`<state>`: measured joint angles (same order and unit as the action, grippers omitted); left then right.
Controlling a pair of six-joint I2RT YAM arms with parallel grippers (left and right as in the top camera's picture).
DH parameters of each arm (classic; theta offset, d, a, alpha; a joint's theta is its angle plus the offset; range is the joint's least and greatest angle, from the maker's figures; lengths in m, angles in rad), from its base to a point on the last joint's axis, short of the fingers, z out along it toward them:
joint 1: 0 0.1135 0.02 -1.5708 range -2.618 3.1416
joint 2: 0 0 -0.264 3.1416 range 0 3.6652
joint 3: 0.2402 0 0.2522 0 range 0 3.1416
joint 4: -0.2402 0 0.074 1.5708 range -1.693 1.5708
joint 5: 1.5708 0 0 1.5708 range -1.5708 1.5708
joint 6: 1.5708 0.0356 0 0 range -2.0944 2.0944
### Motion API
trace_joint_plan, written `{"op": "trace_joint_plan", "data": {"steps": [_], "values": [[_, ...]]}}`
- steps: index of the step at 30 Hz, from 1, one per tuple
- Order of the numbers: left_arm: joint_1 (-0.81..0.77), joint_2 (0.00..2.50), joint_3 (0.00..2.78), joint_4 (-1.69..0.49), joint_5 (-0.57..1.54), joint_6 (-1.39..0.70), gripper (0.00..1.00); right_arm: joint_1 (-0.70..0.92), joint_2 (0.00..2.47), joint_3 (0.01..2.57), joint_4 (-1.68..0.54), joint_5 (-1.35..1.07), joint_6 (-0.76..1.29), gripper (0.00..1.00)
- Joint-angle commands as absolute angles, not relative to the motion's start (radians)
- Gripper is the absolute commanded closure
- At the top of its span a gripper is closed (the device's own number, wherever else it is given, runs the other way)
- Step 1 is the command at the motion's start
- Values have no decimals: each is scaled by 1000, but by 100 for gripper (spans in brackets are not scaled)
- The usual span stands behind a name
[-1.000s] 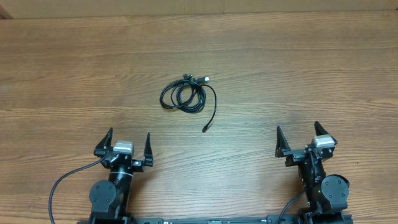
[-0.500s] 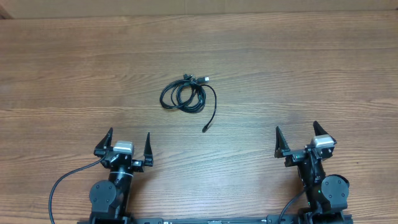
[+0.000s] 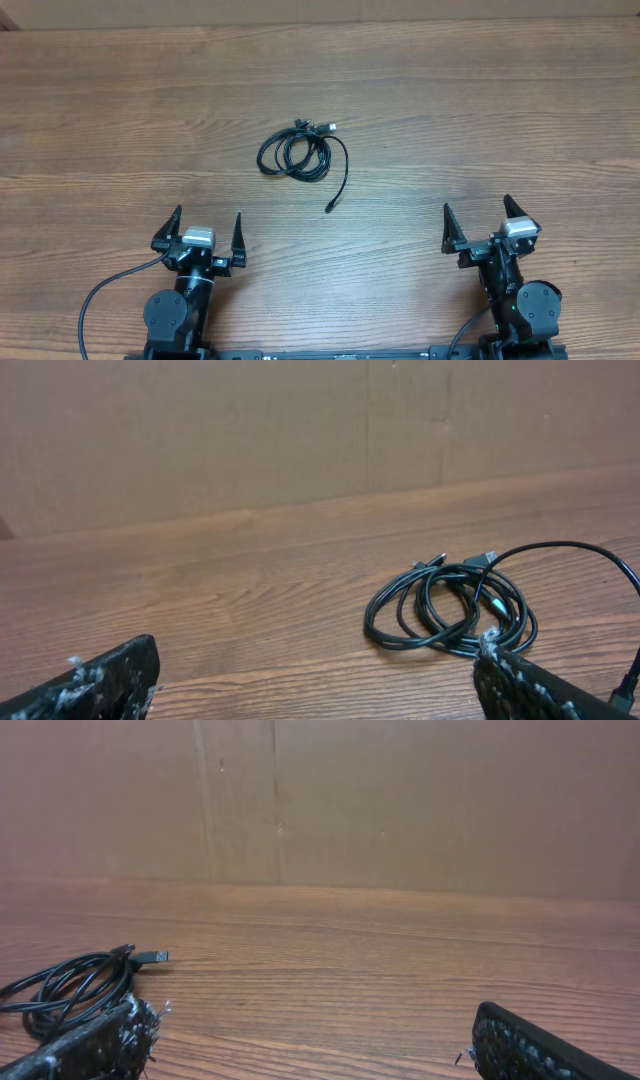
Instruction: Untangle cables
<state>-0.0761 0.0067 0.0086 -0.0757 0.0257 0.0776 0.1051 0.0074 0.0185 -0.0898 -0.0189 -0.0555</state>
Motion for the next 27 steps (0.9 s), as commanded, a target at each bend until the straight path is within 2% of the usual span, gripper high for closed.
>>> {"op": "trace_joint_plan", "data": {"steps": [1,27], "values": [[-66,6,5,-76,44,64,0,102,3,8,-84,-20,-49,0],[-66,6,5,-76,33,58,0,101,3,9,-84,-14,-36,0]]}}
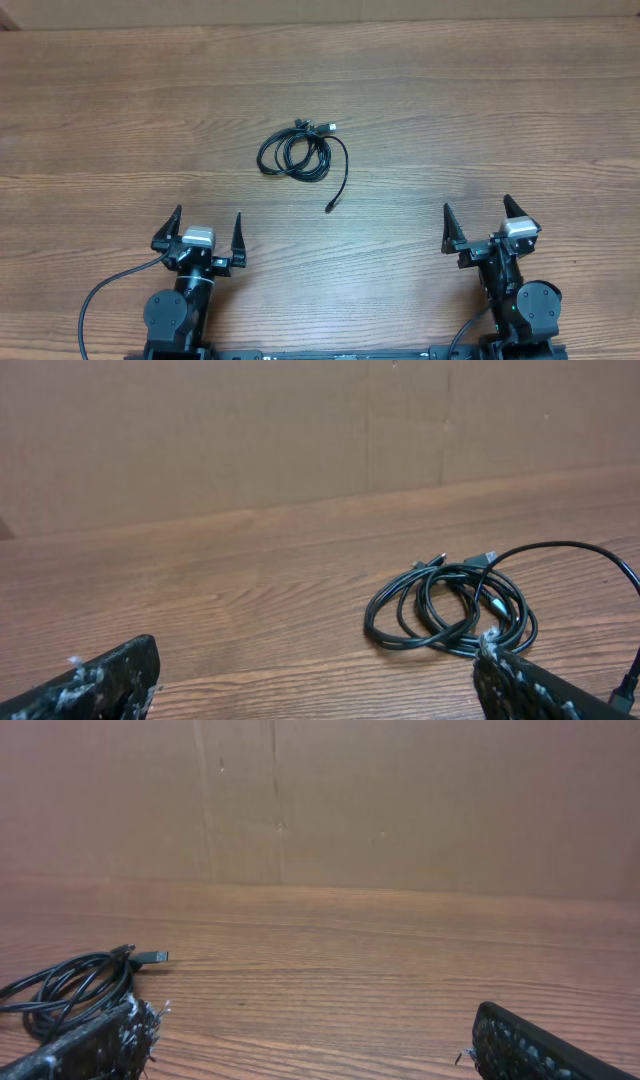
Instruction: Untangle cables
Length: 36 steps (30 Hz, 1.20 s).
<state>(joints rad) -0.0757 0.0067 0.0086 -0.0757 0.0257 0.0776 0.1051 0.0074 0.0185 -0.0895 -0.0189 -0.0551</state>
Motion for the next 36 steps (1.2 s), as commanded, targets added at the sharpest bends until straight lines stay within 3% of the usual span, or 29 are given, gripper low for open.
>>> {"op": "trace_joint_plan", "data": {"steps": [1,10,22,36], "values": [[-66,6,5,-77,15,32,0,101,3,9,-84,10,-1,0],[-66,6,28,-118,-12,-68,0,101,27,84,-176,54,71,0],[-66,54,205,-382,-75,-91,0,101,254,273,-292,81,162,0],[-66,561,534,-558,-50,-163,0,101,717,654,-585,74,160,0]]}}
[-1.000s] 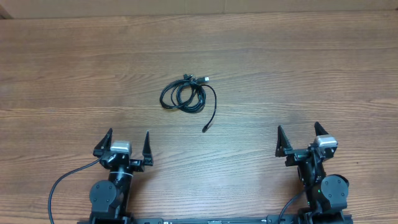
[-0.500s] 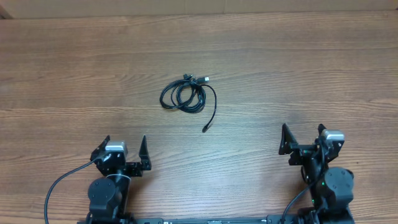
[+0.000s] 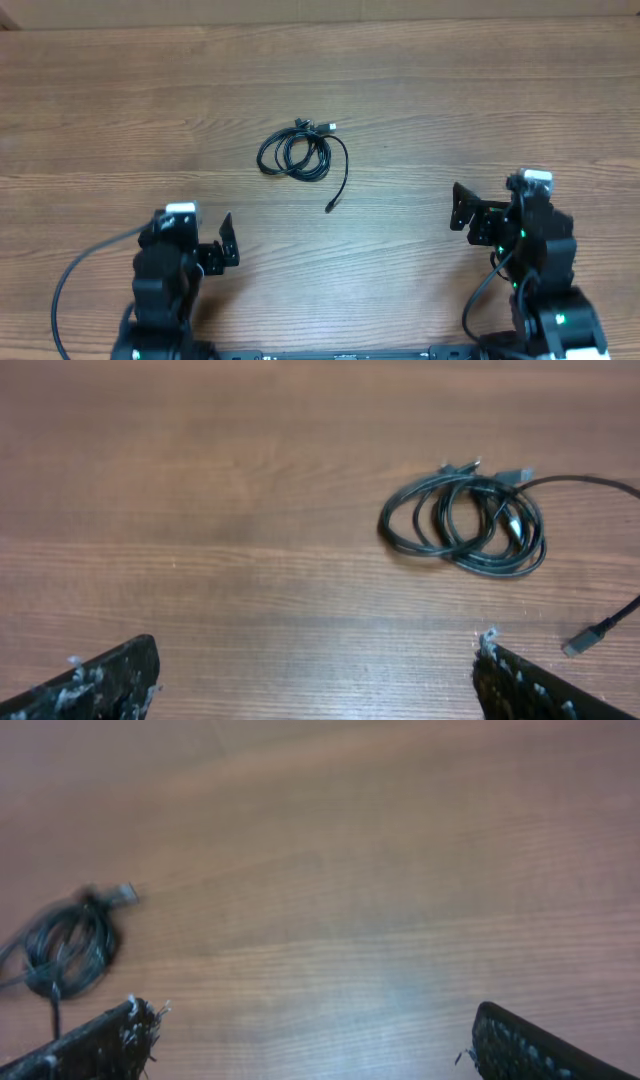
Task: Untangle cables
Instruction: 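Move the left gripper forward to the black cable coil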
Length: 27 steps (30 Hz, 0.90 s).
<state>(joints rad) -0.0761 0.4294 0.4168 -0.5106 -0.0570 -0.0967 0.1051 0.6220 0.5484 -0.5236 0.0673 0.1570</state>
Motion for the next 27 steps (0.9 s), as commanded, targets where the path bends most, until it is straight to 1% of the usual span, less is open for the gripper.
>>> {"op": "trace_joint_plan", "data": {"steps": [1,4,8,13,15,19,24,25,26,27], "values": [[-66,612,574,-588,-39,-173,0,101,754,686,-619,74,160,0],[-66,748,689,-686,3,-173,0,101,864,775,-714,74,160,0],[-66,927,868,-885,38,-173,0,101,1019,913,-839,49,160,0],[-66,1065,1006,-1066,53,-189,0,101,1132,1018,-881,-74,161,0],[-66,1108,1015,-1061,56,-257,0,101,1152,1021,-846,-136,161,0],[-66,1146,1015,-984,63,-326,0,101,1151,1021,-812,-162,160,0],[-67,1183,1015,-747,209,-326,0,101,1151,1021,-777,-163,161,0],[-69,1192,1015,-696,223,-326,2,101,1151,1021,-773,-163,161,0],[-82,1217,1015,-613,223,-326,7,101,1151,1021,-772,-163,161,0],[-91,1232,1015,-583,218,-326,10,101,1151,1021,-772,-163,161,0]]}}
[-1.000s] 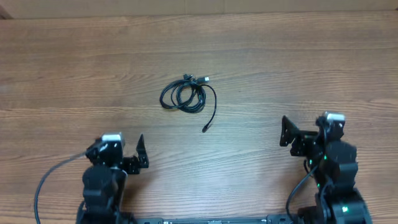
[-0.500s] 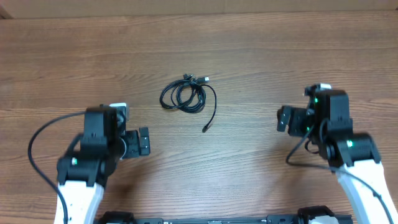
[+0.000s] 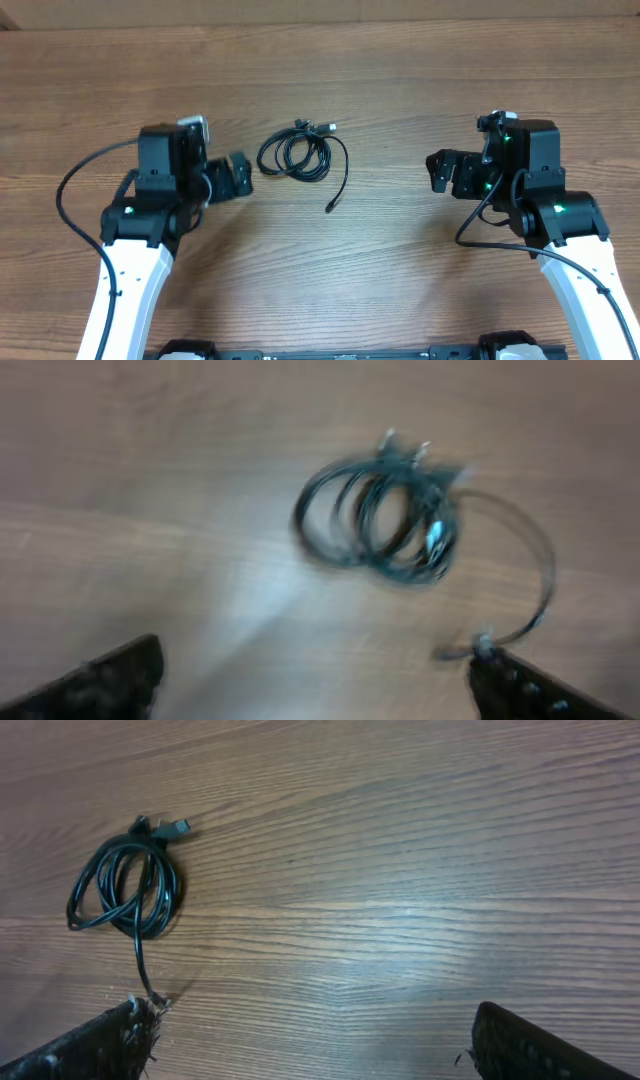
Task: Untangle cables
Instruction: 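Move the left gripper forward to the black cable coil, then grasp a loop of the black cable with the left gripper and lift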
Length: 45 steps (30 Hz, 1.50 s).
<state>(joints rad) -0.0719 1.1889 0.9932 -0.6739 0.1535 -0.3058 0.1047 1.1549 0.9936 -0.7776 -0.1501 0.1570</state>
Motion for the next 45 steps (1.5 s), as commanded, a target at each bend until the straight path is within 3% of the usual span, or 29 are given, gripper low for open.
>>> {"op": "trace_joint_plan", "data": {"steps": [1,5,13,18,24,31,35,39,45], "values": [[-101,1250,1015,-558,214,-326,10,101,1151,1021,-773,-163,161,0],[-157,1347,1015,-509,192,-326,11,101,1151,1021,-772,-163,161,0],[-204,1561,1015,-508,173,-421,28,101,1151,1021,-773,-163,161,0],[-204,1663,1015,-511,228,-688,39,101,1151,1021,-775,-163,161,0],[-219,1752,1015,-488,253,-911,36,102,1151,1021,-776,-163,161,0],[-223,1821,1015,-350,236,-920,37,102,1151,1021,-786,-163,161,0],[-223,1823,1015,-276,228,-920,44,101,1151,1021,-788,-163,161,0],[-223,1823,1015,-266,189,-919,57,101,1151,1021,-788,-163,161,0],[-224,1824,1015,-334,163,-920,60,101,1151,1021,-787,-163,162,0]]}}
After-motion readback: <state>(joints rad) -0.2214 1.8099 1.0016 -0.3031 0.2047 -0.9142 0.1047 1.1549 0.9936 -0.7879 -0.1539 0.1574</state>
